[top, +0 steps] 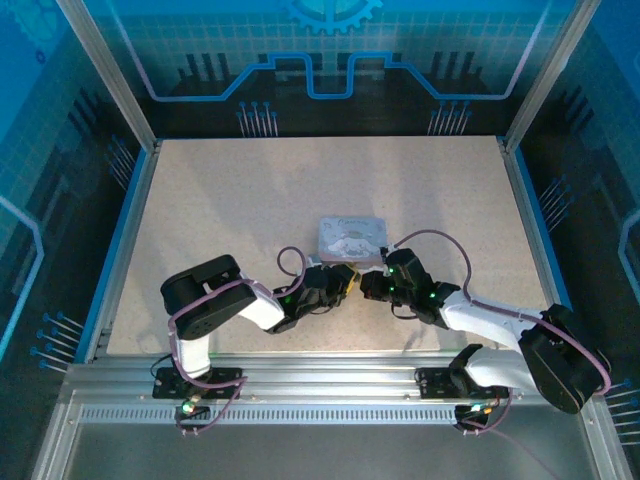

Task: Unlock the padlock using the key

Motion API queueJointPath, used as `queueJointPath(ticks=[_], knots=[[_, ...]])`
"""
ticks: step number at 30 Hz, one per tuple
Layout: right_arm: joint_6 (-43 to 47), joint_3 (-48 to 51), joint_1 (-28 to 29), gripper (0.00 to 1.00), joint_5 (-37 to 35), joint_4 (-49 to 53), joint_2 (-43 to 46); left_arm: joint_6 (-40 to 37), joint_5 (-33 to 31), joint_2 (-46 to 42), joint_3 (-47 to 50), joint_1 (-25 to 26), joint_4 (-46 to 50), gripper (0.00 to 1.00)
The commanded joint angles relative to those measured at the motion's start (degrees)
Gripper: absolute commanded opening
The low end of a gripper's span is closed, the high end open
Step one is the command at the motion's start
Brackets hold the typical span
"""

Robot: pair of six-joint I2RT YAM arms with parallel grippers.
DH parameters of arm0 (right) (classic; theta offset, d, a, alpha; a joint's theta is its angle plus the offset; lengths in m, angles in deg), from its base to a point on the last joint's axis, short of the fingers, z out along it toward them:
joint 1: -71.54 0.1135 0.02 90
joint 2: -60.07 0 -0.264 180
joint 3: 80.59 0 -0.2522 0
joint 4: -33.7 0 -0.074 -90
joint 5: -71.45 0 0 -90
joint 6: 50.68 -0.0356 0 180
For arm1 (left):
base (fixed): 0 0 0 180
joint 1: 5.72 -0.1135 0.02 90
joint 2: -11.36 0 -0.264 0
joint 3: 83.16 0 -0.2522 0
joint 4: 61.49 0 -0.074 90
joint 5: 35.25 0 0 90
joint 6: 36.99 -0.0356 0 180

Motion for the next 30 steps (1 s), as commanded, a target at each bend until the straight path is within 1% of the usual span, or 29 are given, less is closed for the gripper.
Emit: queueJointPath(ticks=[1,8,13,17,20,24,28,30], knots=[[-0.21,-1.96,1.04,0.07,0.67,0.41,0.05,-0.19,-1.08,-0.44,0.01,-0.09,-3.55,0.17],[2.32,-2.04,0.32,0.21,0.22,2.11,1.09,-1.63,-1.53,-2.30,0.62,-0.49,-2.14,0.06],[7.01,-3.89,-0.24,0.30,0.41,5.80,1.96,-1.83,-1.48,-3.23,1.22,-0.95,-1.55,0.04],[12.86,-5.47,-0.90,0.39,-1.20,10.61,4.52,-1.90,-1.22,-3.69,1.76,-1.42,-1.60,0.04],[20.19,-8.09,-1.71,0.45,-3.87,17.50,7.86,-1.87,-1.13,-4.17,2.24,-1.68,-1.50,0.04],[34.02,-11.37,-1.79,0.52,-7.47,23.16,13.90,-2.22,-1.13,-5.10,2.60,-2.03,-0.95,0.04],[47.70,-12.43,-1.51,0.65,-5.97,22.35,18.60,-2.38,-0.91,-5.13,2.51,-2.17,-0.85,0.04],[55.90,-11.67,-0.71,0.67,-5.09,20.77,20.33,-2.23,-0.87,-5.02,2.39,-2.28,-0.98,0.04]])
